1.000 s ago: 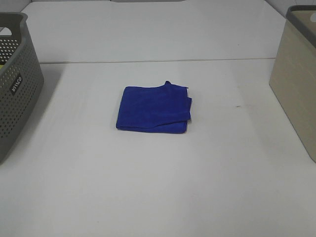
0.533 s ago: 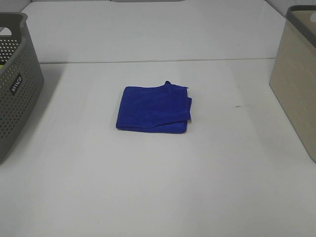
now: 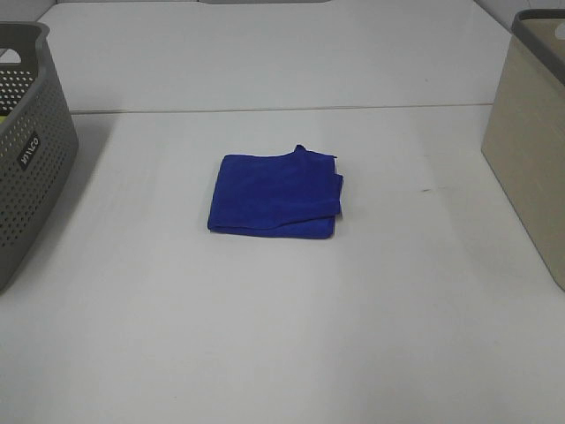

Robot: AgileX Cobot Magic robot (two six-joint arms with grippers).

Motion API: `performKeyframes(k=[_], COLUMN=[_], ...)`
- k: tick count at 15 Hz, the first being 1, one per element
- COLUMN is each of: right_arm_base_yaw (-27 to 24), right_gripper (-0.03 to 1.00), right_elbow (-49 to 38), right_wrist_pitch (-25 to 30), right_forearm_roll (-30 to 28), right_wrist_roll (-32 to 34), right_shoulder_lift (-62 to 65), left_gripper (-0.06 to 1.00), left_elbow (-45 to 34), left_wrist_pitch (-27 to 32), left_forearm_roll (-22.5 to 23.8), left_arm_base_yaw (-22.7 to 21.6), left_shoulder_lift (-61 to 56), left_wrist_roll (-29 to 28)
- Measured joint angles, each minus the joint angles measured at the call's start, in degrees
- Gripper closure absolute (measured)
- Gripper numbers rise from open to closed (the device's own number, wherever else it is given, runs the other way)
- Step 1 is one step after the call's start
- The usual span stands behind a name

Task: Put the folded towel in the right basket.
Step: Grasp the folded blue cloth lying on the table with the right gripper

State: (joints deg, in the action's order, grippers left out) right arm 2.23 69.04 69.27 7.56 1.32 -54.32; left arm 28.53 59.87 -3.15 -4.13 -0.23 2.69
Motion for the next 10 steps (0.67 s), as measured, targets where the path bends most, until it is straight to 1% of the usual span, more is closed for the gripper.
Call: performKeyframes(k=[2, 3, 4, 5, 6, 8, 9, 10], right_arm_base_yaw=[0.00, 0.00, 0.00, 0.00, 0.00, 0.00, 0.11, 1.09], right_gripper=[-0.01, -0.01, -0.01, -0.01, -0.01, -0.01, -0.01, -0.01], right_elbow=[8.71, 11.92, 13.18, 15.13, 15.13, 15.13, 15.13, 15.13], right_wrist_pitch=[0.00, 0.00, 0.00, -0.92, -2.58, -5.27, -5.96, -7.96], right_forearm_roll=[0.46, 0.63, 0.86, 2.92, 5.21, 12.49, 14.55, 17.53], right_wrist_roll=[0.06, 0.06, 0.34, 0.86, 0.86, -0.86, -1.32, -2.64], right_shoulder_lift=[-8.94, -12.78, -14.44, -19.37, -22.17, -28.25, -29.51, -32.37], left_gripper=[-0.03, -0.03, -0.03, -0.03, -0.03, -0.03, -0.03, -0.03], left_elbow=[0.00, 0.00, 0.00, 0.00, 0.00, 0.00, 0.00, 0.00], left_wrist_pitch=[0.00, 0.00, 0.00, 0.00, 0.00, 0.00, 0.00, 0.00], left_forearm_roll=[0.00, 0.00, 0.00, 0.00, 0.00, 0.00, 0.00, 0.00], left_arm_base_yaw=[0.00, 0.00, 0.00, 0.00, 0.00, 0.00, 0.00, 0.00], left_shoulder_lift=[0.00, 0.00, 0.00, 0.00, 0.00, 0.00, 0.00, 0.00], left_wrist_roll=[0.00, 0.00, 0.00, 0.00, 0.00, 0.00, 0.00, 0.00])
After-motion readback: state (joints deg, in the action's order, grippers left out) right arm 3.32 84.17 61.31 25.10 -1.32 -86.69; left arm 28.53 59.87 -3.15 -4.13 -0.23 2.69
